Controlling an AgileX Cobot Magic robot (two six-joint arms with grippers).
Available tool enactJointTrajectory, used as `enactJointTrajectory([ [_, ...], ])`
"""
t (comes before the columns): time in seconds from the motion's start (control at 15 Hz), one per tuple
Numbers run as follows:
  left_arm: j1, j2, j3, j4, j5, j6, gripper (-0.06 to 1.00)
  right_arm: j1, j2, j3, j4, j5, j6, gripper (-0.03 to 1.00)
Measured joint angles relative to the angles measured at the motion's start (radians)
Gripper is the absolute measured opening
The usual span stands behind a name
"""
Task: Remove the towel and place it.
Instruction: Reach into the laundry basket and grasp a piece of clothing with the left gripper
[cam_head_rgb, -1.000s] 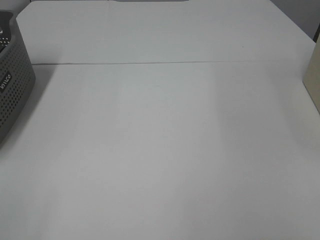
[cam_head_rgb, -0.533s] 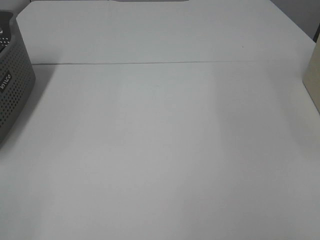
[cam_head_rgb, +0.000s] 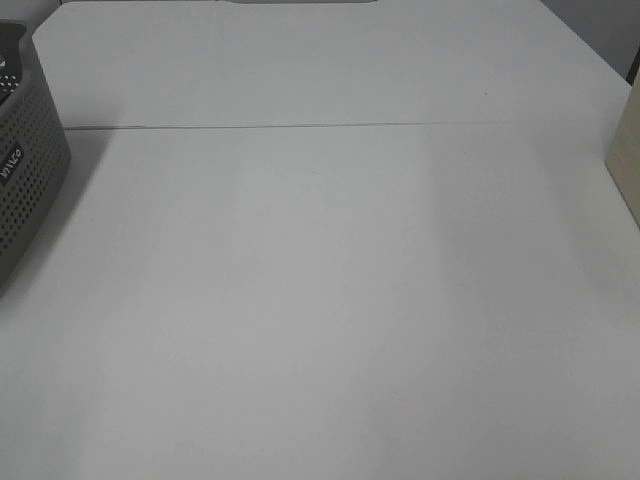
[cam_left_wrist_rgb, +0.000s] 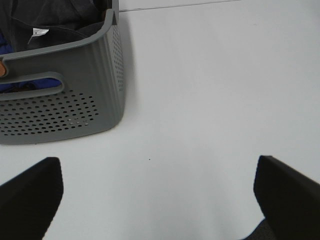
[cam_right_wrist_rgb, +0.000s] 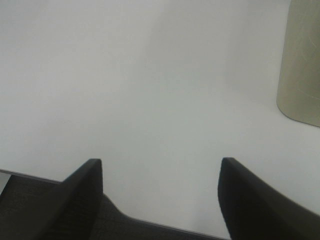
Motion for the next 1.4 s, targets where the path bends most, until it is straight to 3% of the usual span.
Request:
enactJointTrajectory([
  [1.4, 0.000, 0.001, 0.000, 0.040, -0.004, 0.022, 0.99, 0.000, 0.000, 0.000, 0.000, 0.000, 0.000, 0.65],
])
